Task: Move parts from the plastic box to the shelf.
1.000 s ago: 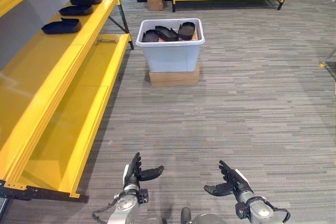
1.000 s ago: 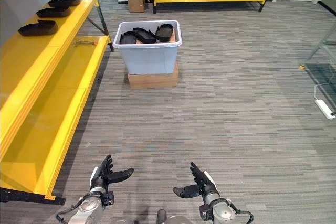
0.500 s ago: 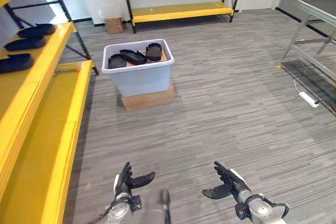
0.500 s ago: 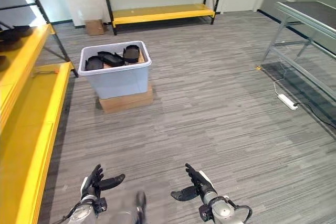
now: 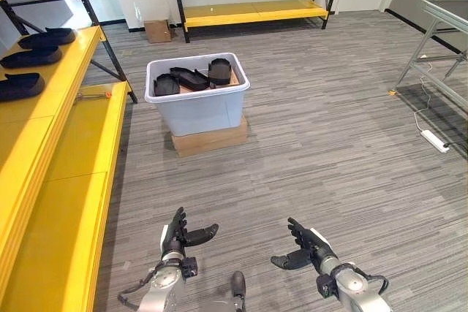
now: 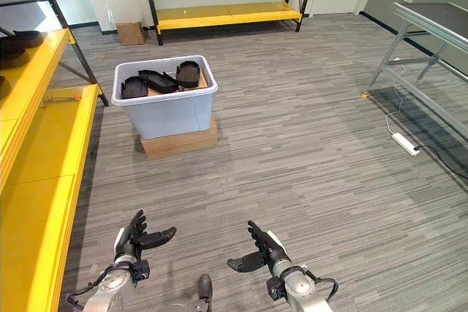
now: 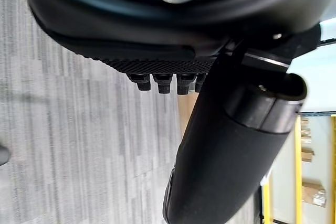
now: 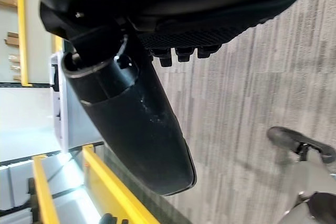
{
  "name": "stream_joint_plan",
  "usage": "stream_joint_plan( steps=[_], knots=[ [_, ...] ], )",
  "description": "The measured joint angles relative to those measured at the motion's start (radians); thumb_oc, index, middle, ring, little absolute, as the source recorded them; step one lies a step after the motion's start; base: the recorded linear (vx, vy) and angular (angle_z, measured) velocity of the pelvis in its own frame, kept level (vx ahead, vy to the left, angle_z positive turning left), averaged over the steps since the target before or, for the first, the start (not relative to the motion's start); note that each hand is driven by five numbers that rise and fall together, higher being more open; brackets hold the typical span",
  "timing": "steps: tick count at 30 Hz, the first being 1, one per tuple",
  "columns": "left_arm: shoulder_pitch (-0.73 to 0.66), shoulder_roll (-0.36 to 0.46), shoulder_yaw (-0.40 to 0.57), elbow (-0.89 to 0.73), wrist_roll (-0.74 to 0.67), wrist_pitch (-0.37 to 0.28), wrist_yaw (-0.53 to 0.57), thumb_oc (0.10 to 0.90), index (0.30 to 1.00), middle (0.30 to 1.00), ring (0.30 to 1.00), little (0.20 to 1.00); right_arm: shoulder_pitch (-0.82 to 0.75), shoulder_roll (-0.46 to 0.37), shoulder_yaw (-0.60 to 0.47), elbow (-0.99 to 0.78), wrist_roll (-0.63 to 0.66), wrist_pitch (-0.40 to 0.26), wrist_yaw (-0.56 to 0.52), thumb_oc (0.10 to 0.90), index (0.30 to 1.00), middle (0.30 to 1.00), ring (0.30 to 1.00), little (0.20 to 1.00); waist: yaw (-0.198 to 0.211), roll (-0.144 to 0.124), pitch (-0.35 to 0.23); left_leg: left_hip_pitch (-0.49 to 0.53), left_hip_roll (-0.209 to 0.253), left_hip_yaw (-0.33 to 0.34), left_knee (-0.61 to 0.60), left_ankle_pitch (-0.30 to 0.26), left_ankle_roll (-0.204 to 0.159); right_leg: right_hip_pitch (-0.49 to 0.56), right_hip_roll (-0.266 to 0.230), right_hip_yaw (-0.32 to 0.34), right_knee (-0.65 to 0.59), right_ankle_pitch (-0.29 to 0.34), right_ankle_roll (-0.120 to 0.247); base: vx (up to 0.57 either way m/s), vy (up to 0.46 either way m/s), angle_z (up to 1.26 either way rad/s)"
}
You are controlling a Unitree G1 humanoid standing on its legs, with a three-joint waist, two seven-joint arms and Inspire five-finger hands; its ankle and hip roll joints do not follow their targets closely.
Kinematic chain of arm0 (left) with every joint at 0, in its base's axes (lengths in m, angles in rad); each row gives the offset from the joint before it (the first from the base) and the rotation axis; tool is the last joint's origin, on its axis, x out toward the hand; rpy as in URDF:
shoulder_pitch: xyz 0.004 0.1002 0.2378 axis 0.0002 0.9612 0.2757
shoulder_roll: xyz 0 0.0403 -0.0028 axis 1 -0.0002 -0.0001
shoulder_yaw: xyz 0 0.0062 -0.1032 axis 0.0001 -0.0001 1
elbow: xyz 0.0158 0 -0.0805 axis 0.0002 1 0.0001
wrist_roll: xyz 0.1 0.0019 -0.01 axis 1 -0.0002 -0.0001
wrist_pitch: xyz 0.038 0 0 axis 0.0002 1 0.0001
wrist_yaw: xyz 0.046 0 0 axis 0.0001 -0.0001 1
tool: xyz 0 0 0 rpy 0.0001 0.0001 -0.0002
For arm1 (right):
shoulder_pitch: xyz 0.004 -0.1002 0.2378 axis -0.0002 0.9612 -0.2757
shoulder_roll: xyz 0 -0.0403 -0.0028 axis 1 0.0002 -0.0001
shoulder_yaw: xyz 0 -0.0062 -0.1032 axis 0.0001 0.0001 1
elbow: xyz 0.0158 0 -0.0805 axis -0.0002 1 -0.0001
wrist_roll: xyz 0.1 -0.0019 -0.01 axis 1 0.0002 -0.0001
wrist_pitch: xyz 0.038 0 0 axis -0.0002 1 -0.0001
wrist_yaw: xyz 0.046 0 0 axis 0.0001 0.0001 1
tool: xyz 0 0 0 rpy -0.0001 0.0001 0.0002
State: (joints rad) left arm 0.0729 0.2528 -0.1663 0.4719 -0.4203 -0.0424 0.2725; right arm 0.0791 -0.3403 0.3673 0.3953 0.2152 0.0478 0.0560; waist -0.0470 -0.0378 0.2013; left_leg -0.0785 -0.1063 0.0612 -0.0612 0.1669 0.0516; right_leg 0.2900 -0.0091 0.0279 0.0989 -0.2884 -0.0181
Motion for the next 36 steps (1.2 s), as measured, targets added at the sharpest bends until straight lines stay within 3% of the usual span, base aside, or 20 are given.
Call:
stream_joint_plan(
  steps=[2, 4, 9, 11, 14, 17, 18, 19, 20, 22, 23, 24, 26, 27, 29, 31, 33, 34, 35, 36],
  knots=[
    [0.007, 0.0, 0.002, 0.0, 0.0, 0.0, 0.001, 0.9, 1.0, 1.0, 1.0, 1.0, 0.0, 0.001, -0.002, 0.0, -0.003, 0.004, 0.0, 0.9, 1.0, 1.0, 1.0, 1.0, 0.012, -0.006, 0.0, -0.015, 0.0, 0.03, 0.007, -0.021, -0.013, -0.002, -0.009, -0.013, -0.009, 0.017, 0.011, 0.12, 0.101, 0.1],
    [0.013, 0.0, 0.002, -0.001, 0.0, 0.0, 0.0, 0.9, 1.0, 1.0, 1.0, 1.0, 0.0, 0.004, -0.002, 0.0, -0.01, 0.003, 0.0, 0.9, 1.0, 1.0, 1.0, 1.0, 0.023, -0.004, -0.001, -0.006, 0.0, 0.019, 0.003, 0.009, 0.032, 0.001, -0.004, -0.015, 0.002, 0.017, 0.018, 0.07, 0.063, -0.02],
    [0.017, 0.001, 0.004, -0.001, 0.0, 0.0, 0.001, 0.9, 1.0, 1.0, 1.0, 1.0, -0.019, 0.024, -0.007, 0.0, -0.006, 0.001, 0.001, 0.9, 1.0, 1.0, 1.0, 1.0, 0.029, -0.009, -0.004, 0.008, -0.003, -0.009, -0.016, 0.024, 0.066, -0.001, -0.005, -0.047, 0.007, 0.013, 0.045, 0.07, 0.06, 0.08],
    [0.017, 0.0, 0.005, -0.001, 0.001, 0.0, 0.0, 0.9, 1.0, 1.0, 1.0, 1.0, -0.028, 0.025, -0.008, 0.0, 0.015, 0.001, 0.003, 0.9, 1.0, 1.0, 1.0, 1.0, 0.029, -0.009, -0.005, 0.004, -0.004, -0.009, -0.017, 0.025, 0.064, 0.001, 0.0, -0.064, 0.009, 0.022, 0.04, 0.08, 0.076, 0.09],
    [0.023, 0.001, 0.005, -0.001, 0.003, -0.002, -0.004, 0.9, 1.0, 1.0, 1.0, 1.0, -0.022, 0.028, -0.011, 0.0, 0.043, 0.0, -0.001, 0.9, 1.0, 1.0, 1.0, 1.0, 0.027, -0.006, -0.012, 0.009, 0.022, -0.016, -0.02, 0.021, 0.058, -0.045, 0.023, -0.071, 0.113, 0.024, 0.04, 0.07, 0.083, 0.09],
    [0.02, 0.001, 0.004, 0.0, 0.004, -0.003, -0.007, 0.9, 1.0, 1.0, 1.0, 1.0, -0.021, 0.041, -0.041, 0.0, 0.043, -0.004, -0.017, 0.9, 1.0, 1.0, 1.0, 1.0, 0.024, -0.02, -0.028, -0.011, 0.015, -0.005, -0.015, -0.019, 0.022, -0.082, 0.013, -0.089, 0.143, 0.029, 0.033, 0.09, 0.117, 0.05],
    [0.017, 0.001, 0.004, 0.0, 0.004, -0.003, -0.008, 0.9, 1.0, 1.0, 1.0, 1.0, -0.021, 0.044, -0.052, 0.0, 0.043, -0.006, -0.028, 0.9, 1.0, 1.0, 1.0, 1.0, 0.022, -0.022, -0.027, -0.033, 0.01, 0.012, 0.033, -0.04, 0.048, -0.096, 0.004, -0.098, 0.16, 0.028, 0.032, 0.13, 0.163, -0.05],
    [0.022, 0.0, 0.003, 0.002, 0.007, -0.002, -0.017, 0.9, 1.0, 1.0, 1.0, 1.0, -0.018, 0.039, -0.059, 0.002, 0.043, -0.007, -0.038, 0.9, 1.0, 1.0, 1.0, 1.0, 0.027, -0.008, -0.035, -0.054, 0.025, 0.014, 0.091, -0.067, 0.047, -0.099, 0.017, -0.094, 0.202, 0.023, 0.032, 0.13, 0.157, -0.08],
    [0.023, 0.002, 0.005, 0.004, 0.013, -0.002, -0.015, 0.9, 1.0, 1.0, 1.0, 1.0, -0.018, 0.041, -0.061, 0.001, 0.043, -0.011, -0.044, 0.9, 1.0, 1.0, 1.0, 1.0, 0.022, -0.001, -0.041, -0.037, 0.023, 0.012, 0.058, -0.068, 0.046, -0.126, 0.016, -0.095, 0.262, 0.038, 0.04, 0.17, 0.214, -0.09],
    [0.006, 0.003, 0.005, 0.012, 0.015, -0.004, -0.018, 0.9, 1.0, 1.0, 1.0, 1.0, -0.019, 0.057, -0.07, 0.001, 0.051, -0.012, -0.049, 0.9, 1.0, 1.0, 1.0, 1.0, 0.021, -0.008, -0.046, -0.016, 0.003, 0.018, 0.04, -0.081, 0.04, -0.181, -0.016, -0.101, 0.337, 0.066, 0.039, 0.15, 0.194, 0.11],
    [-0.01, -0.001, 0.008, 0.034, 0.015, -0.008, -0.021, 0.9, 1.0, 1.0, 1.0, 1.0, -0.02, 0.059, -0.07, 0.001, 0.075, -0.017, -0.051, 0.9, 1.0, 1.0, 1.0, 1.0, 0.025, -0.019, -0.048, -0.055, -0.007, 0.016, 0.218, -0.128, 0.099, -0.213, -0.038, -0.097, 0.416, 0.058, 0.041, 0.11, 0.181, -0.24],
    [0.002, -0.002, 0.008, 0.041, 0.016, -0.007, -0.022, 0.9, 1.0, 1.0, 1.0, 1.0, -0.02, 0.054, -0.069, 0.003, 0.087, -0.019, -0.048, 0.9, 1.0, 1.0, 1.0, 1.0, 0.045, 0.005, -0.057, -0.029, 0.005, 0.004, 0.242, -0.21, 0.099, -0.25, -0.029, -0.088, 0.532, 0.053, 0.074, 0.1, 0.173, -0.32],
    [0.004, 0.005, 0.019, 0.046, 0.016, -0.004, -0.024, 0.9, 1.0, 1.0, 1.0, 1.0, -0.013, 0.093, -0.068, 0.001, 0.102, -0.02, -0.055, 0.9, 1.0, 1.0, 1.0, 1.0, 0.049, -0.01, -0.065, -0.017, -0.036, 0.022, 0.273, -0.237, 0.135, -0.347, -0.074, -0.064, 0.817, 0.103, 0.131, 0.12, 0.159, -0.2],
    [0.003, 0.005, 0.013, 0.046, 0.015, -0.004, -0.023, 0.9, 1.0, 1.0, 1.0, 1.0, -0.016, 0.101, -0.067, 0.001, 0.102, -0.019, -0.053, 0.9, 1.0, 1.0, 1.0, 1.0, 0.053, 0.001, -0.062, -0.01, -0.044, 0.03, 0.283, -0.245, 0.148, -0.379, -0.083, -0.061, 0.924, 0.164, 0.144, 0.14, 0.098, -0.08],
    [0.017, 0.004, 0.013, 0.046, 0.015, -0.004, -0.022, 0.9, 1.0, 1.0, 1.0, 1.0, -0.023, 0.102, -0.056, 0.001, 0.102, -0.019, -0.045, 0.9, 1.0, 1.0, 1.0, 1.0, 0.054, 0.039, -0.062, 0.018, -0.041, 0.028, 0.251, -0.235, 0.134, -0.432, -0.076, -0.078, 0.992, 0.181, 0.144, 0.13, 0.018, -0.16],
    [0.022, 0.004, 0.016, 0.052, 0.014, -0.004, -0.017, 0.9, 1.0, 1.0, 1.0, 1.0, -0.022, 0.101, -0.052, 0.001, 0.102, -0.02, -0.039, 0.9, 1.0, 1.0, 1.0, 1.0, 0.052, 0.067, -0.06, 0.044, -0.032, 0.022, 0.2, -0.217, 0.112, -0.488, -0.073, -0.126, 0.948, 0.142, 0.133, 0.15, -0.073, -0.12],
    [0.019, 0.004, 0.019, 0.052, 0.014, -0.004, -0.017, 0.9, 1.0, 1.0, 1.0, 1.0, -0.007, 0.094, -0.045, 0.001, 0.101, -0.019, -0.034, 0.9, 1.0, 1.0, 1.0, 1.0, 0.045, 0.082, -0.055, 0.086, -0.022, -0.001, 0.121, -0.19, 0.058, -0.549, -0.055, -0.195, 0.748, 0.108, 0.114, 0.35, -0.325, 0.19],
    [0.012, 0.003, 0.022, 0.066, 0.015, -0.006, -0.02, 0.9, 1.0, 1.0, 1.0, 1.0, 0.001, 0.087, -0.032, 0.018, 0.102, -0.026, -0.033, 0.9, 1.0, 1.0, 1.0, 1.0, 0.04, 0.045, -0.044, 0.085, -0.006, 0.046, 0.154, -0.262, -0.072, -0.584, -0.061, -0.211, 0.482, 0.131, 0.085, 0.38, -0.353, 0.85],
    [-0.015, 0.024, 0.016, 0.068, 0.014, -0.006, -0.025, 0.9, 1.0, 1.0, 1.0, 1.0, 0.005, 0.092, -0.031, 0.031, 0.103, -0.043, -0.031, 0.9, 1.0, 1.0, 1.0, 1.0, 0.009, 0.005, -0.029, 0.024, -0.003, 0.006, 0.373, -0.325, 0.086, -0.563, -0.12, -0.198, 0.243, 0.152, 0.139, 0.24, -0.17, 0.86],
    [-0.019, 0.037, 0.013, 0.065, 0.014, -0.005, -0.024, 0.9, 1.0, 1.0, 1.0, 1.0, -0.006, 0.105, -0.028, 0.068, 0.102, -0.041, -0.021, 0.9, 1.0, 1.0, 1.0, 1.0, 0.023, -0.037, -0.012, 0.061, -0.005, -0.038, 0.382, -0.393, 0.054, -0.589, -0.17, -0.157, 0.1, 0.211, 0.184, 0.3, -0.193, 0.4]
  ],
)
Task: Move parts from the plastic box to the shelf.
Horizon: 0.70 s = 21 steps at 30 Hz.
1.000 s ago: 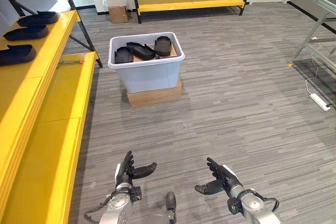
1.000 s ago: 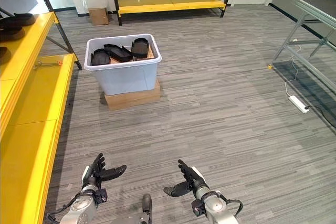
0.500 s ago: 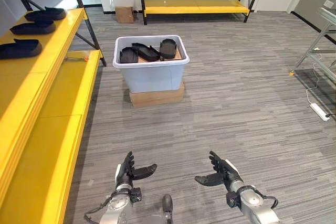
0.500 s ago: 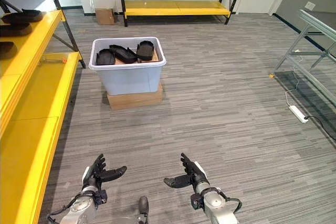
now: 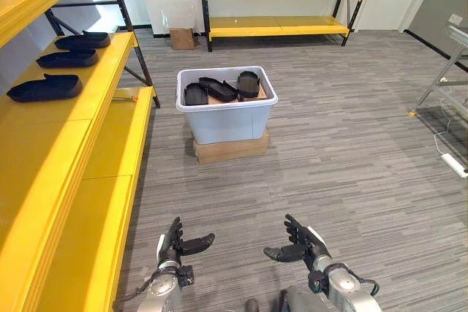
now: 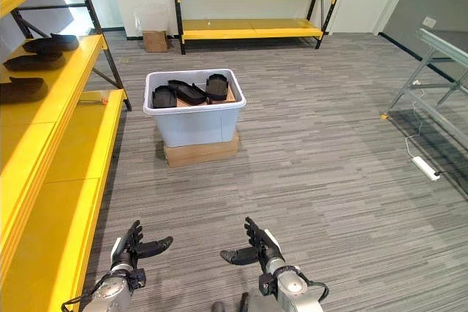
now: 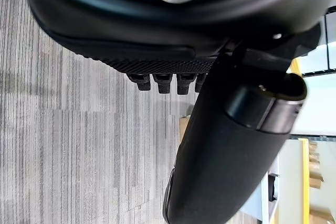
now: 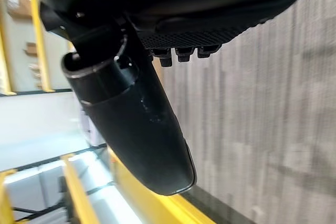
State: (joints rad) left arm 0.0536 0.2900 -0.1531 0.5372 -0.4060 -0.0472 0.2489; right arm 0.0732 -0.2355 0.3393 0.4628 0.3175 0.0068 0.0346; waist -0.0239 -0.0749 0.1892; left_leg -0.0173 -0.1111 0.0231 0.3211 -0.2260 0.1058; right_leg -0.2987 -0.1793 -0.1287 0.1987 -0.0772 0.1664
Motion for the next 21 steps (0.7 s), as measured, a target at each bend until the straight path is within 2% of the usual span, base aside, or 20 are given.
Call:
stream_joint_plan(
  steps=[1, 2, 3, 4, 6, 8, 9, 10, 11, 12, 13, 14, 16, 18, 19, 20, 21],
  knots=[
    [0.014, 0.005, 0.011, 0.017, -0.001, 0.006, 0.01, 0.9, 1.0, 1.0, 1.0, 1.0, 0.005, 0.007, 0.005, 0.018, 0.0, 0.012, 0.001, 0.9, 1.0, 1.0, 1.0, 1.0, 0.011, -0.011, 0.003, 0.041, 0.001, 0.011, -0.031, 0.006, 0.0, -0.008, 0.005, 0.011, -0.094, 0.05, -0.021, 0.3, -0.199, 0.02],
    [0.024, 0.0, 0.004, 0.038, -0.001, 0.006, 0.011, 0.9, 1.0, 1.0, 1.0, 1.0, 0.023, 0.006, 0.004, 0.018, 0.0, 0.011, 0.006, 0.9, 1.0, 1.0, 1.0, 1.0, -0.003, -0.005, 0.007, 0.058, 0.002, -0.015, -0.039, 0.003, -0.001, -0.007, 0.016, 0.044, -0.138, 0.087, -0.031, 0.34, -0.257, 0.33],
    [0.058, -0.001, -0.022, 0.043, -0.002, -0.002, 0.011, 0.9, 1.0, 1.0, 1.0, 1.0, 0.055, 0.0, -0.001, 0.019, -0.001, 0.015, 0.01, 0.9, 1.0, 1.0, 1.0, 1.0, -0.028, 0.007, 0.008, 0.108, 0.003, -0.049, -0.088, 0.014, 0.011, -0.003, 0.053, 0.127, -0.155, 0.112, -0.038, 0.22, -0.193, 0.71],
    [0.073, -0.005, -0.037, 0.044, -0.002, -0.002, 0.011, 0.9, 1.0, 1.0, 1.0, 1.0, 0.062, -0.003, -0.001, 0.018, -0.001, 0.015, 0.011, 0.9, 1.0, 1.0, 1.0, 1.0, -0.03, 0.013, 0.007, 0.134, 0.004, -0.057, -0.124, 0.026, 0.009, -0.001, 0.073, 0.132, -0.143, 0.12, -0.05, 0.25, -0.237, 0.62],
    [0.094, -0.028, -0.038, 0.043, -0.003, -0.006, 0.015, 0.9, 1.0, 1.0, 1.0, 1.0, 0.061, -0.01, -0.001, 0.016, -0.001, 0.015, 0.014, 0.9, 1.0, 1.0, 1.0, 1.0, -0.026, 0.028, 0.003, 0.186, 0.004, -0.071, -0.187, 0.04, 0.005, 0.004, 0.103, 0.086, -0.087, 0.141, -0.079, 0.19, -0.168, 0.28],
    [0.105, -0.043, -0.044, 0.042, -0.003, -0.008, 0.028, 0.9, 1.0, 1.0, 1.0, 1.0, 0.049, -0.018, -0.001, 0.002, 0.0, 0.015, 0.014, 0.9, 1.0, 1.0, 1.0, 1.0, -0.024, 0.042, -0.003, 0.237, 0.002, -0.092, -0.247, 0.042, 0.003, 0.076, 0.154, 0.038, -0.114, 0.186, -0.14, 0.2, -0.144, 0.3],
    [0.109, -0.042, -0.043, 0.042, -0.002, -0.008, 0.028, 0.9, 1.0, 1.0, 1.0, 1.0, 0.04, -0.018, -0.001, 0.001, 0.0, 0.014, 0.016, 0.9, 1.0, 1.0, 1.0, 1.0, -0.027, 0.043, -0.005, 0.264, -0.004, -0.1, -0.27, 0.042, 0.003, 0.126, 0.173, 0.038, -0.147, 0.224, -0.164, 0.19, -0.137, 0.25],
    [0.106, -0.044, -0.042, 0.043, -0.002, -0.009, 0.028, 0.9, 1.0, 1.0, 1.0, 1.0, 0.036, -0.023, -0.003, -0.002, 0.0, 0.014, 0.016, 0.9, 1.0, 1.0, 1.0, 1.0, -0.028, 0.047, -0.009, 0.283, -0.011, -0.107, -0.283, 0.042, 0.002, 0.162, 0.185, 0.051, -0.179, 0.277, -0.207, 0.18, -0.127, 0.13],
    [0.103, -0.063, -0.038, 0.041, -0.002, -0.008, 0.031, 0.9, 1.0, 1.0, 1.0, 1.0, 0.02, -0.037, -0.004, 0.006, 0.0, 0.02, 0.016, 0.9, 1.0, 1.0, 1.0, 1.0, -0.021, 0.082, -0.013, 0.291, 0.005, -0.111, -0.291, 0.041, -0.019, 0.177, 0.204, 0.051, -0.197, 0.293, -0.222, 0.09, -0.067, 0.01],
    [0.103, -0.065, -0.032, 0.024, -0.002, -0.021, 0.031, 0.9, 1.0, 1.0, 1.0, 1.0, 0.001, -0.046, -0.004, 0.004, 0.0, 0.021, 0.015, 0.9, 1.0, 1.0, 1.0, 1.0, -0.018, 0.08, -0.014, 0.274, -0.01, -0.108, -0.237, 0.058, -0.064, 0.2, 0.19, 0.061, -0.22, 0.289, -0.23, 0.11, -0.088, -0.06],
    [0.108, -0.063, -0.027, -0.001, -0.002, -0.027, 0.03, 0.9, 1.0, 1.0, 1.0, 1.0, -0.01, -0.051, -0.009, -0.004, 0.0, 0.02, 0.014, 0.9, 1.0, 1.0, 1.0, 1.0, -0.014, 0.056, -0.013, 0.243, -0.024, -0.108, -0.198, 0.025, -0.08, 0.235, 0.165, 0.077, -0.253, 0.287, -0.233, 0.07, -0.054, -0.03],
    [0.104, -0.06, -0.027, -0.016, -0.002, -0.034, 0.029, 0.9, 1.0, 1.0, 1.0, 1.0, -0.008, -0.052, -0.02, -0.02, 0.0, 0.02, 0.011, 0.9, 1.0, 1.0, 1.0, 1.0, -0.004, 0.046, -0.013, 0.243, -0.021, -0.111, -0.226, 0.014, -0.079, 0.249, 0.158, 0.084, -0.262, 0.287, -0.233, 0.07, -0.054, -0.08],
    [0.065, -0.059, -0.024, -0.038, -0.002, -0.054, 0.027, 0.9, 1.0, 1.0, 1.0, 1.0, -0.024, -0.057, -0.04, -0.036, 0.0, 0.005, 0.01, 0.9, 1.0, 1.0, 1.0, 1.0, -0.006, 0.04, -0.014, 0.213, 0.042, -0.105, -0.313, 0.029, -0.089, 0.269, 0.169, 0.088, -0.271, 0.277, -0.227, 0.11, -0.076, -0.16],
    [0.038, -0.06, -0.022, -0.038, -0.002, -0.055, 0.026, 0.9, 1.0, 1.0, 1.0, 1.0, -0.047, -0.064, -0.04, -0.038, 0.0, 0.002, 0.01, 0.9, 1.0, 1.0, 1.0, 1.0, -0.015, 0.044, -0.015, 0.196, 0.088, -0.095, -0.335, 0.126, -0.097, 0.287, 0.188, 0.089, -0.272, 0.266, -0.211, 0.28, -0.19, -0.16],
    [0.03, -0.063, -0.024, -0.039, -0.002, -0.043, 0.026, 0.9, 1.0, 1.0, 1.0, 1.0, -0.051, -0.064, -0.041, -0.028, 0.0, 0.001, 0.009, 0.9, 1.0, 1.0, 1.0, 1.0, -0.027, 0.046, -0.017, 0.193, 0.101, -0.09, -0.319, 0.119, -0.088, 0.298, 0.202, 0.074, -0.268, 0.22, -0.201, 0.1, -0.065, -0.1],
    [0.032, -0.07, -0.026, -0.04, -0.002, -0.04, 0.028, 0.9, 1.0, 1.0, 1.0, 1.0, -0.035, -0.068, -0.041, -0.026, 0.0, 0.008, 0.01, 0.9, 1.0, 1.0, 1.0, 1.0, -0.024, 0.061, -0.028, 0.186, 0.117, -0.079, -0.304, 0.093, -0.079, 0.282, 0.21, 0.059, -0.22, 0.181, -0.203, 0.1, -0.073, -0.15],
    [0.05, -0.067, -0.029, -0.053, -0.002, -0.04, 0.027, 0.9, 1.0, 1.0, 1.0, 1.0, -0.018, -0.066, -0.038, -0.03, 0.0, 0.016, 0.012, 0.9, 1.0, 1.0, 1.0, 1.0, -0.024, 0.049, -0.046, 0.188, 0.115, -0.077, -0.308, 0.092, -0.08, 0.264, 0.196, 0.061, -0.158, 0.148, -0.187, 0.08, -0.065, -0.16]
  ],
)
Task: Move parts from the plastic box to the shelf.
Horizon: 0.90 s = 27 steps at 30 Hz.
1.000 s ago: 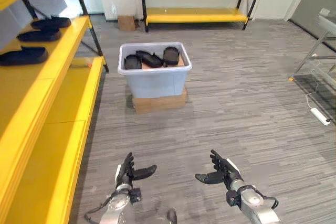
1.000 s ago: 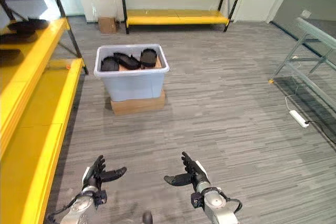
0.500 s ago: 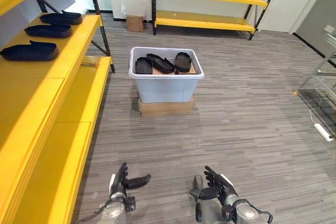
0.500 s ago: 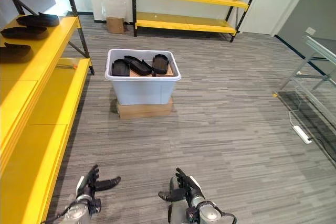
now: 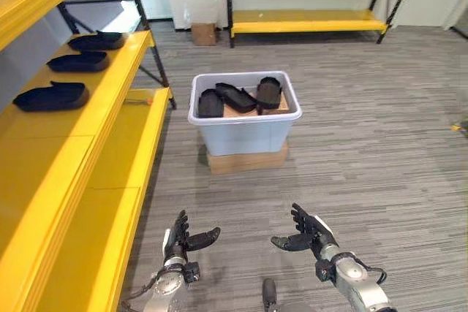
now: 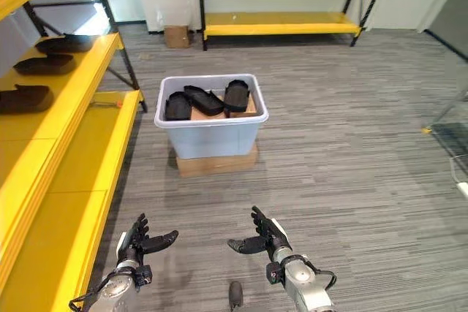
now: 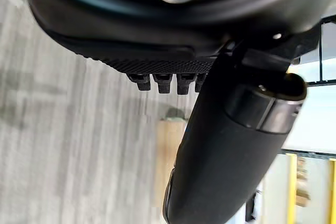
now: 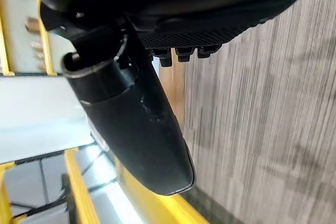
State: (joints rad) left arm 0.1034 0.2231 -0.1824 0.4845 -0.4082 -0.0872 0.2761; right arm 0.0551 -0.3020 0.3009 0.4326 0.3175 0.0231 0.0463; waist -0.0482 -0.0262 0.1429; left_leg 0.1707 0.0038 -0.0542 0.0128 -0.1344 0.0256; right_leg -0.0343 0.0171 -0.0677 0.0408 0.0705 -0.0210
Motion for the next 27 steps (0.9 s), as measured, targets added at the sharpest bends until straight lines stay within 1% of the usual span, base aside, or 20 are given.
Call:
stream_joint_plan(
  steps=[1, 3, 4, 6, 7, 9, 10, 11, 13, 14, 15, 16, 19, 21, 22, 23, 24, 25, 26, 27],
  knots=[
    [0.001, 0.0, -0.005, 0.001, 0.0, 0.005, -0.001, 0.9, 1.0, 1.0, 1.0, 1.0, 0.012, -0.001, -0.001, -0.003, 0.0, 0.001, 0.003, 0.9, 1.0, 1.0, 1.0, 1.0, -0.004, -0.004, -0.003, 0.002, 0.0, -0.003, -0.003, 0.009, -0.011, 0.0, 0.002, -0.001, 0.003, -0.008, 0.001, 0.11, -0.083, -0.05],
    [0.0, -0.003, -0.025, 0.001, 0.0, 0.02, -0.001, 0.9, 1.0, 1.0, 1.0, 1.0, 0.028, -0.008, -0.003, -0.002, 0.0, 0.008, 0.002, 0.9, 1.0, 1.0, 1.0, 1.0, -0.005, 0.002, -0.005, -0.001, 0.005, -0.002, 0.003, 0.022, -0.025, 0.0, 0.007, -0.001, -0.012, -0.007, 0.001, 0.1, -0.078, 0.07],
    [0.001, -0.005, -0.027, 0.002, 0.0, 0.024, 0.0, 0.9, 1.0, 1.0, 1.0, 1.0, 0.028, -0.008, -0.001, -0.001, 0.0, 0.022, 0.006, 0.9, 1.0, 1.0, 1.0, 1.0, -0.002, 0.005, -0.004, -0.026, -0.008, 0.0, 0.046, 0.033, -0.043, 0.018, -0.006, -0.002, -0.052, 0.021, -0.015, 0.08, -0.068, 0.06],
    [0.002, -0.005, -0.025, 0.002, 0.0, 0.025, 0.003, 0.9, 1.0, 1.0, 1.0, 1.0, 0.028, -0.008, 0.0, -0.001, 0.0, 0.026, 0.007, 0.9, 1.0, 1.0, 1.0, 1.0, 0.0, 0.008, -0.004, -0.041, -0.024, 0.0, 0.098, 0.038, -0.052, 0.055, -0.019, -0.002, -0.103, 0.04, -0.018, 0.08, -0.061, 0.06],
    [0.002, -0.007, -0.019, 0.002, 0.0, 0.025, 0.004, 0.9, 1.0, 1.0, 1.0, 1.0, 0.026, -0.008, 0.0, -0.001, 0.0, 0.026, 0.007, 0.9, 1.0, 1.0, 1.0, 1.0, 0.002, 0.01, -0.004, -0.049, -0.031, 0.0, 0.129, 0.038, -0.053, 0.075, -0.025, -0.002, -0.121, 0.046, -0.019, 0.07, -0.046, 0.03],
    [0.002, -0.009, -0.009, 0.002, 0.0, 0.025, 0.004, 0.9, 1.0, 1.0, 1.0, 1.0, 0.016, -0.01, -0.001, -0.002, -0.002, 0.024, 0.006, 0.9, 1.0, 1.0, 1.0, 1.0, 0.003, 0.027, -0.007, -0.066, -0.037, 0.003, 0.194, 0.04, -0.055, 0.096, -0.029, 0.001, -0.126, 0.038, -0.02, 0.07, -0.077, -0.01],
    [-0.001, -0.009, -0.01, 0.002, 0.001, 0.025, 0.004, 0.9, 1.0, 1.0, 1.0, 1.0, 0.013, -0.015, -0.001, -0.003, -0.004, 0.022, 0.006, 0.9, 1.0, 1.0, 1.0, 1.0, 0.003, 0.033, -0.007, -0.069, -0.036, 0.002, 0.194, 0.042, -0.059, 0.096, -0.027, 0.0, -0.126, 0.035, -0.021, 0.06, -0.1, 0.03],
    [-0.004, -0.01, -0.01, 0.002, 0.003, 0.025, 0.003, 0.9, 1.0, 1.0, 1.0, 1.0, 0.014, -0.022, -0.001, -0.005, -0.004, 0.017, 0.005, 0.9, 1.0, 1.0, 1.0, 1.0, 0.003, 0.036, -0.007, -0.071, -0.033, 0.002, 0.194, 0.043, -0.06, 0.094, -0.025, -0.002, -0.126, 0.029, -0.014, 0.04, -0.076, 0.08],
    [-0.007, -0.01, -0.008, 0.002, 0.002, 0.025, 0.004, 0.9, 1.0, 1.0, 1.0, 1.0, 0.014, -0.035, -0.001, -0.005, -0.011, 0.012, -0.006, 0.9, 1.0, 1.0, 1.0, 1.0, 0.002, 0.036, -0.007, -0.077, -0.028, -0.001, 0.201, 0.043, -0.06, 0.09, -0.021, -0.01, -0.126, 0.028, -0.015, 0.04, -0.062, 0.11],
    [-0.007, -0.01, -0.008, 0.002, 0.0, 0.025, 0.004, 0.9, 1.0, 1.0, 1.0, 1.0, 0.014, -0.05, -0.002, -0.005, -0.046, -0.002, -0.021, 0.9, 1.0, 1.0, 1.0, 1.0, 0.002, 0.035, -0.006, -0.089, -0.028, 0.001, 0.221, 0.043, -0.06, 0.087, -0.021, -0.014, -0.127, 0.028, -0.015, 0.08, -0.083, 0.08],
    [-0.002, -0.01, -0.007, 0.002, -0.004, 0.025, 0.011, 0.9, 1.0, 1.0, 1.0, 1.0, 0.014, -0.066, -0.006, -0.007, -0.084, -0.021, -0.036, 0.9, 1.0, 1.0, 1.0, 1.0, 0.004, 0.034, -0.006, -0.103, -0.028, 0.012, 0.247, 0.043, -0.06, 0.087, -0.022, -0.013, -0.126, 0.034, -0.025, 0.09, -0.107, 0.03],
    [-0.001, -0.011, -0.001, 0.003, -0.01, 0.024, 0.019, 0.9, 1.0, 1.0, 1.0, 1.0, 0.014, -0.075, -0.006, -0.015, -0.098, -0.027, -0.048, 0.9, 1.0, 1.0, 1.0, 1.0, 0.001, 0.032, -0.005, -0.115, -0.025, 0.026, 0.269, 0.045, -0.062, 0.087, -0.021, -0.012, -0.127, 0.029, -0.033, 0.09, -0.115, -0.04],
    [-0.002, -0.013, -0.001, 0.003, -0.01, 0.024, 0.016, 0.9, 1.0, 1.0, 1.0, 1.0, 0.016, -0.079, -0.014, -0.041, -0.103, -0.04, -0.06, 0.9, 1.0, 1.0, 1.0, 1.0, 0.0, 0.028, -0.002, -0.14, -0.021, 0.025, 0.284, 0.052, -0.069, 0.068, -0.016, -0.012, -0.125, 0.032, -0.036, 0.04, -0.126, 0.01],
    [-0.001, -0.013, -0.001, 0.003, -0.009, 0.024, 0.016, 0.9, 1.0, 1.0, 1.0, 1.0, 0.016, -0.072, -0.015, -0.041, -0.102, -0.041, -0.064, 0.9, 1.0, 1.0, 1.0, 1.0, 0.003, 0.015, 0.006, -0.167, -0.024, 0.029, 0.329, 0.059, -0.081, 0.058, -0.019, -0.012, -0.125, 0.032, -0.036, 0.03, -0.131, -0.03],
    [0.004, -0.012, -0.001, 0.004, -0.009, 0.024, 0.018, 0.9, 1.0, 1.0, 1.0, 1.0, 0.016, -0.058, -0.015, -0.041, -0.102, -0.041, -0.064, 0.9, 1.0, 1.0, 1.0, 1.0, 0.009, 0.003, 0.014, -0.178, -0.023, 0.03, 0.352, 0.072, -0.082, 0.056, -0.018, -0.01, -0.127, 0.032, -0.035, 0.03, -0.149, -0.08],
    [0.003, -0.011, -0.001, 0.004, -0.009, 0.024, 0.017, 0.9, 1.0, 1.0, 1.0, 1.0, 0.015, -0.053, -0.015, -0.041, -0.102, -0.043, -0.064, 0.9, 1.0, 1.0, 1.0, 1.0, 0.011, -0.002, 0.016, -0.188, -0.023, 0.033, 0.358, 0.083, -0.081, 0.053, -0.017, -0.011, -0.132, 0.033, -0.033, 0.03, -0.153, -0.13],
    [0.0, -0.012, -0.001, 0.004, -0.01, 0.024, 0.017, 0.9, 1.0, 1.0, 1.0, 1.0, 0.012, -0.05, -0.014, -0.041, -0.103, -0.043, -0.063, 0.9, 1.0, 1.0, 1.0, 1.0, 0.017, -0.004, 0.019, -0.202, -0.017, 0.038, 0.362, 0.092, -0.081, 0.043, -0.014, -0.015, -0.114, 0.03, -0.028, 0.03, -0.132, -0.13],
    [-0.006, -0.01, 0.001, 0.004, -0.01, 0.023, 0.017, 0.9, 1.0, 1.0, 1.0, 1.0, 0.005, -0.048, -0.014, -0.04, -0.106, -0.043, -0.063, 0.9, 1.0, 1.0, 1.0, 1.0, 0.026, -0.006, 0.025, -0.216, -0.01, 0.04, 0.379, 0.092, -0.081, 0.002, -0.009, -0.019, -0.046, 0.015, -0.042, 0.05, -0.172, -0.04],
    [-0.01, -0.008, 0.008, 0.007, -0.01, 0.023, 0.018, 0.9, 1.0, 1.0, 1.0, 1.0, 0.004, -0.041, -0.014, -0.039, -0.112, -0.043, -0.064, 0.9, 1.0, 1.0, 1.0, 1.0, 0.019, -0.021, 0.035, -0.235, -0.015, 0.042, 0.42, 0.095, -0.089, -0.023, -0.018, -0.02, -0.005, 0.003, -0.052, 0.05, -0.169, 0.1],
    [-0.014, -0.007, 0.01, 0.017, -0.01, 0.02, 0.019, 0.9, 1.0, 1.0, 1.0, 1.0, 0.005, -0.035, -0.013, -0.034, -0.133, -0.044, -0.066, 0.9, 1.0, 1.0, 1.0, 1.0, 0.019, -0.043, 0.043, -0.271, -0.025, 0.052, 0.479, 0.134, -0.144, -0.023, -0.023, -0.02, -0.015, -0.002, -0.057, 0.04, -0.146, 0.05]
  ],
)
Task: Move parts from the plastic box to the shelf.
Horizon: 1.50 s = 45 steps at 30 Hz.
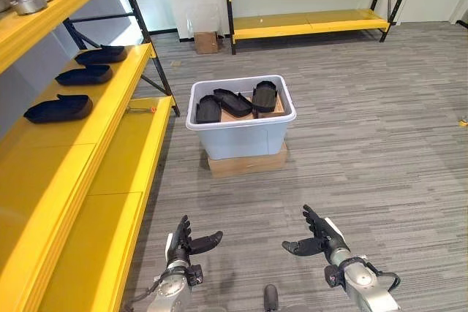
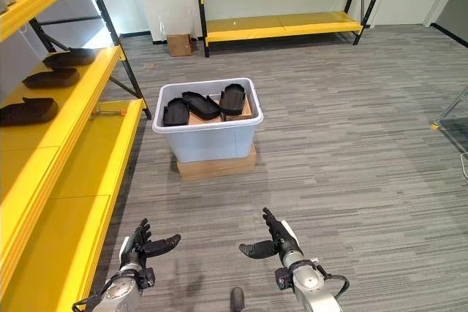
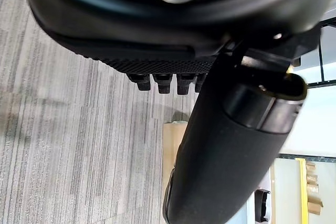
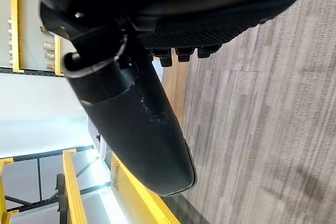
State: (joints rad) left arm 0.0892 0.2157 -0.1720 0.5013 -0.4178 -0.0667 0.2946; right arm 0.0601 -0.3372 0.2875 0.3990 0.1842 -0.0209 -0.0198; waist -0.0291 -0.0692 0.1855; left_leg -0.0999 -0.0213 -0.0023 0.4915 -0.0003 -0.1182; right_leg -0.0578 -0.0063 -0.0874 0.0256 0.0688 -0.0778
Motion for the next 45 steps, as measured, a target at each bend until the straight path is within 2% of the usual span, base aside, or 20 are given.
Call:
stream_joint_plan(
  steps=[1, 2, 3, 4, 5, 6, 7, 8, 9, 10, 11, 12, 13, 15, 17, 21, 30, 33, 36, 45],
  knots=[
    [-0.005, -0.008, 0.007, 0.003, -0.001, -0.001, 0.002, 0.9, 1.0, 1.0, 1.0, 1.0, -0.014, -0.01, -0.001, -0.004, -0.027, -0.009, 0.0, 0.9, 1.0, 1.0, 1.0, 1.0, 0.023, -0.003, 0.006, -0.107, 0.02, -0.009, 0.116, 0.088, -0.009, -0.027, 0.008, 0.006, 0.044, -0.051, -0.022, 0.01, -0.146, -0.05],
    [0.003, -0.004, 0.0, 0.01, -0.002, 0.002, 0.0, 0.9, 1.0, 1.0, 1.0, 1.0, -0.037, -0.022, -0.009, 0.01, -0.029, -0.017, -0.01, 0.9, 1.0, 1.0, 1.0, 1.0, 0.008, -0.005, 0.03, -0.252, 0.016, -0.038, 0.406, 0.123, 0.007, -0.099, 0.006, -0.032, 0.265, -0.137, -0.07, 0.07, -0.121, -0.3],
    [0.016, -0.009, 0.017, 0.026, -0.002, 0.006, 0.001, 0.9, 1.0, 1.0, 1.0, 1.0, -0.014, -0.023, -0.003, 0.0, -0.028, -0.021, -0.015, 0.9, 1.0, 1.0, 1.0, 1.0, 0.002, -0.009, 0.025, -0.313, 0.002, 0.018, 0.457, 0.337, 0.048, -0.076, 0.035, -0.022, 0.196, -0.14, -0.072, 0.15, -0.059, -0.37],
    [0.046, 0.011, 0.035, -0.043, -0.002, 0.0, -0.025, 0.9, 1.0, 1.0, 1.0, 1.0, -0.018, -0.021, -0.006, 0.001, -0.026, -0.019, -0.02, 0.9, 1.0, 1.0, 1.0, 1.0, 0.033, -0.039, 0.046, -0.396, 0.03, 0.057, 0.525, 0.418, 0.039, -0.072, 0.012, -0.05, 0.423, -0.304, -0.104, 0.21, 0.062, -0.17],
    [0.047, 0.023, 0.026, -0.025, -0.006, 0.01, -0.03, 0.9, 1.0, 1.0, 1.0, 1.0, -0.022, -0.007, -0.042, 0.032, -0.024, -0.016, -0.031, 0.9, 1.0, 1.0, 1.0, 1.0, 0.033, -0.003, 0.058, -0.444, 0.066, 0.058, 0.39, 0.182, 0.078, -0.03, 0.063, -0.04, 0.364, -0.291, -0.134, 0.28, 0.185, -0.28],
    [0.065, 0.026, 0.028, -0.004, -0.008, 0.025, -0.026, 0.9, 1.0, 1.0, 1.0, 1.0, -0.02, -0.008, -0.043, 0.022, -0.024, -0.018, -0.024, 0.9, 1.0, 1.0, 1.0, 1.0, 0.041, 0.012, 0.052, -0.344, 0.094, 0.156, -0.196, 0.173, 0.069, -0.002, 0.075, -0.033, 0.29, -0.27, -0.115, 0.25, 0.171, -0.23],
    [0.06, 0.028, 0.03, 0.052, -0.009, 0.028, -0.029, 0.9, 1.0, 1.0, 1.0, 1.0, -0.005, -0.013, -0.04, 0.009, -0.024, -0.019, -0.024, 0.9, 1.0, 1.0, 1.0, 1.0, 0.028, 0.055, 0.054, -0.297, 0.103, 0.18, -0.587, 0.196, 0.029, 0.04, 0.085, -0.048, 0.217, -0.206, -0.057, 0.29, 0.17, -0.39],
    [0.042, 0.026, 0.03, 0.081, -0.009, 0.029, -0.035, 0.9, 1.0, 1.0, 1.0, 1.0, 0.03, -0.022, -0.039, -0.001, -0.024, -0.017, -0.025, 0.9, 1.0, 1.0, 1.0, 1.0, 0.029, 0.059, 0.058, -0.323, 0.11, 0.174, -0.586, 0.198, 0.019, 0.072, 0.086, -0.056, 0.186, -0.183, -0.06, 0.2, 0.14, 0.01],
    [0.038, 0.021, 0.012, 0.089, -0.009, 0.03, -0.044, 0.9, 1.0, 1.0, 1.0, 1.0, 0.099, -0.024, -0.03, 0.002, -0.024, -0.015, -0.022, 0.9, 1.0, 1.0, 1.0, 1.0, 0.02, 0.024, 0.053, -0.327, 0.082, 0.192, -0.578, 0.217, 0.043, 0.163, 0.059, -0.068, 0.107, -0.172, 0.105, 0.16, 0.128, 0.39],
    [0.021, -0.01, 0.011, 0.085, -0.009, 0.029, -0.045, 0.9, 1.0, 1.0, 1.0, 1.0, 0.102, -0.041, -0.032, 0.005, -0.024, -0.015, -0.022, 0.9, 1.0, 1.0, 1.0, 1.0, -0.011, 0.076, 0.072, -0.318, 0.097, 0.172, -0.573, 0.212, 0.05, 0.135, 0.066, -0.06, 0.199, -0.17, 0.349, 0.09, 0.092, 0.05],
    [0.025, -0.059, 0.02, 0.069, -0.008, 0.016, -0.044, 0.9, 1.0, 1.0, 1.0, 1.0, 0.087, -0.081, -0.019, -0.006, -0.024, -0.019, -0.008, 0.9, 1.0, 1.0, 1.0, 1.0, -0.001, 0.133, 0.084, -0.315, 0.158, 0.117, -0.553, 0.216, 0.071, 0.035, 0.093, 0.011, 0.355, -0.197, 0.175, 0.08, 0.032, -0.57],
    [0.04, -0.071, 0.041, 0.061, -0.008, 0.006, -0.044, 0.9, 1.0, 1.0, 1.0, 1.0, 0.08, -0.105, -0.003, -0.022, -0.024, -0.02, 0.001, 0.9, 1.0, 1.0, 1.0, 1.0, 0.017, 0.107, 0.067, -0.315, 0.172, 0.102, -0.537, 0.229, 0.053, -0.013, 0.061, 0.069, 0.388, -0.247, 0.051, 0.1, 0.036, -1.07],
    [0.031, -0.096, 0.038, 0.082, -0.01, 0.018, -0.047, 0.9, 1.0, 1.0, 1.0, 1.0, 0.087, -0.123, -0.004, -0.04, -0.024, -0.029, 0.002, 0.9, 1.0, 1.0, 1.0, 1.0, -0.011, 0.113, 0.038, -0.299, 0.169, 0.127, -0.448, 0.226, 0.033, 0.001, 0.005, 0.055, 0.287, -0.191, 0.011, 0.1, 0.041, -0.66],
    [0.014, -0.101, 0.025, 0.067, -0.007, 0.008, -0.053, 0.9, 1.0, 1.0, 1.0, 1.0, 0.09, -0.13, -0.022, -0.028, -0.024, -0.012, -0.006, 0.9, 1.0, 1.0, 1.0, 1.0, -0.027, 0.125, 0.031, -0.221, 0.175, 0.133, -0.448, 0.22, 0.033, 0.075, 0.037, 0.044, 0.177, -0.142, -0.019, 0.11, 0.055, -0.07],
    [-0.014, -0.084, 0.027, 0.064, -0.007, -0.008, -0.048, 0.9, 1.0, 1.0, 1.0, 1.0, 0.087, -0.114, -0.02, -0.03, -0.023, -0.013, 0.002, 0.9, 1.0, 1.0, 1.0, 1.0, -0.023, 0.107, 0.029, -0.125, 0.17, 0.14, -0.464, 0.22, 0.032, 0.139, 0.083, 0.028, 0.091, -0.107, -0.044, 0.1, 0.054, 0.13],
    [-0.017, -0.048, 0.026, 0.062, -0.008, -0.006, -0.042, 0.9, 1.0, 1.0, 1.0, 1.0, 0.067, -0.077, -0.017, -0.033, -0.023, -0.017, 0.007, 0.9, 1.0, 1.0, 1.0, 1.0, -0.019, 0.043, 0.024, -0.043, 0.135, 0.159, -0.461, 0.22, 0.033, 0.169, 0.099, 0.019, 0.046, -0.101, -0.053, 0.09, 0.043, 0.09],
    [0.014, -0.028, 0.029, 0.062, -0.007, -0.002, -0.036, 0.9, 1.0, 1.0, 1.0, 1.0, 0.049, -0.061, 0.004, -0.032, -0.023, -0.016, 0.024, 0.9, 1.0, 1.0, 1.0, 1.0, -0.014, 0.082, 0.023, 0.056, 0.123, 0.156, -0.502, 0.175, 0.063, 0.238, 0.098, 0.02, 0.013, -0.153, -0.011, 0.12, 0.048, 0.05],
    [0.022, -0.021, 0.03, 0.042, -0.007, -0.002, -0.036, 0.9, 1.0, 1.0, 1.0, 1.0, 0.05, -0.052, 0.008, -0.032, -0.023, -0.01, 0.029, 0.9, 1.0, 1.0, 1.0, 1.0, -0.004, 0.073, 0.023, 0.082, 0.058, 0.179, -0.527, 0.15, 0.111, 0.202, 0.032, 0.029, 0.085, -0.22, 0.061, 0.13, 0.055, -0.03],
    [0.025, 0.012, 0.04, 0.024, -0.007, -0.002, -0.038, 0.9, 1.0, 1.0, 1.0, 1.0, 0.046, -0.032, 0.01, -0.032, -0.024, -0.01, 0.033, 0.9, 1.0, 1.0, 1.0, 1.0, 0.009, 0.071, 0.024, 0.096, 0.017, 0.189, -0.535, 0.14, 0.123, 0.215, -0.01, 0.028, 0.08, -0.232, 0.085, 0.14, 0.085, 0.05],
    [0.034, 0.017, 0.057, 0.022, -0.007, -0.003, -0.046, 0.9, 1.0, 1.0, 1.0, 1.0, 0.047, -0.023, 0.011, -0.032, -0.024, -0.008, 0.032, 0.9, 1.0, 1.0, 1.0, 1.0, 0.015, 0.061, 0.024, 0.109, 0.006, 0.189, -0.538, 0.12, 0.14, 0.244, -0.02, 0.025, 0.041, -0.228, 0.095, 0.1, 0.086, 0.0]
  ],
)
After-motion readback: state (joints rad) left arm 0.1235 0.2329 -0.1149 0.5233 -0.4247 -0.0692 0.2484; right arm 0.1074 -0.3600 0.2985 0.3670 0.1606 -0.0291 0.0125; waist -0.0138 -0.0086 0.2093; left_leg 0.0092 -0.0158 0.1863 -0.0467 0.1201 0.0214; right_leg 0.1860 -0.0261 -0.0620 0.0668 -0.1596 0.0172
